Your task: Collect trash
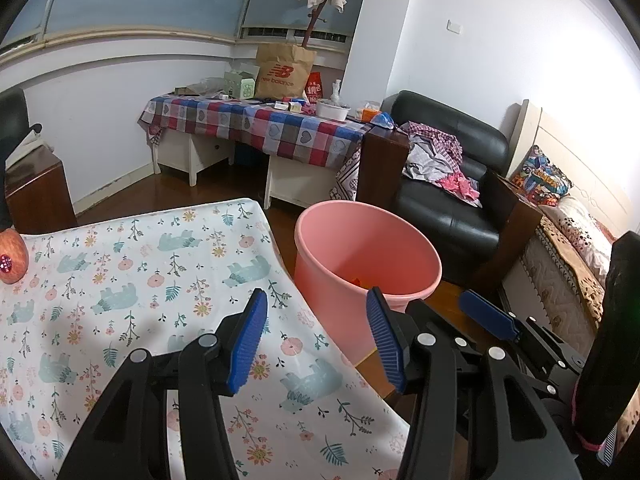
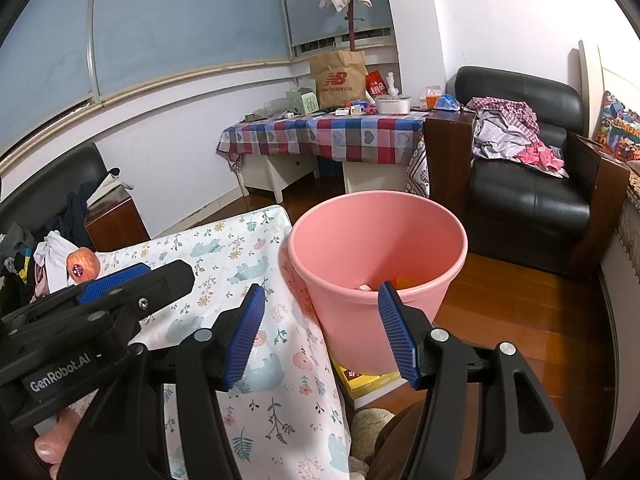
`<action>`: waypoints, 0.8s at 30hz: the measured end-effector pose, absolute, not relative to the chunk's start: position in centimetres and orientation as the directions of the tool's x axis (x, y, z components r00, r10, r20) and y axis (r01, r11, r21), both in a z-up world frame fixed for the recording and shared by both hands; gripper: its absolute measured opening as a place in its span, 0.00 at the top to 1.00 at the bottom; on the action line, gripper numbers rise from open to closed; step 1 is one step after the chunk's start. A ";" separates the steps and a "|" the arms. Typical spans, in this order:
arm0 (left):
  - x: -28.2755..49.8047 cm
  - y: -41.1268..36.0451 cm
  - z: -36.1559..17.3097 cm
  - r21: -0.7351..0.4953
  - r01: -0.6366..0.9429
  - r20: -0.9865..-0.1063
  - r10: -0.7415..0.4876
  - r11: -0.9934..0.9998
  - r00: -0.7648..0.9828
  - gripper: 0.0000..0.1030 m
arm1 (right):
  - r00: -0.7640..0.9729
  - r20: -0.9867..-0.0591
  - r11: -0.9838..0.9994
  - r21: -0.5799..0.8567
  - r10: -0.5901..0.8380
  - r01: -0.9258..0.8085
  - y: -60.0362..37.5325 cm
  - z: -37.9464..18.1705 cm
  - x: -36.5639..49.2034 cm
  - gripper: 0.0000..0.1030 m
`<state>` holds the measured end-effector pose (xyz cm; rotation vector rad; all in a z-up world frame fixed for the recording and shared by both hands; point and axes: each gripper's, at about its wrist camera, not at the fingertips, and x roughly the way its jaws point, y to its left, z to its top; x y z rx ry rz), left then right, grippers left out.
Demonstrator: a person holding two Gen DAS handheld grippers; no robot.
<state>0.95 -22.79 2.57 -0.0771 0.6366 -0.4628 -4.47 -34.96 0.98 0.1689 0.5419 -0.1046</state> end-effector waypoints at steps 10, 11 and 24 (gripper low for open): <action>0.4 -23.1 2.5 -0.209 0.394 -0.559 -0.440 0.895 0.702 0.50 | 0.851 -0.522 0.981 0.132 -0.054 0.143 -35.0 1.0 -4.5 0.42; 0.2 -23.1 2.5 -0.209 0.394 -0.560 -0.440 0.895 0.702 0.50 | 0.851 -0.523 0.981 0.132 -0.054 0.144 -35.0 1.0 -4.5 0.42; 0.7 -23.0 2.0 -0.210 0.390 -0.571 -0.436 0.897 0.696 0.50 | 0.849 -0.525 0.981 0.133 -0.053 0.144 -35.1 0.8 -4.5 0.42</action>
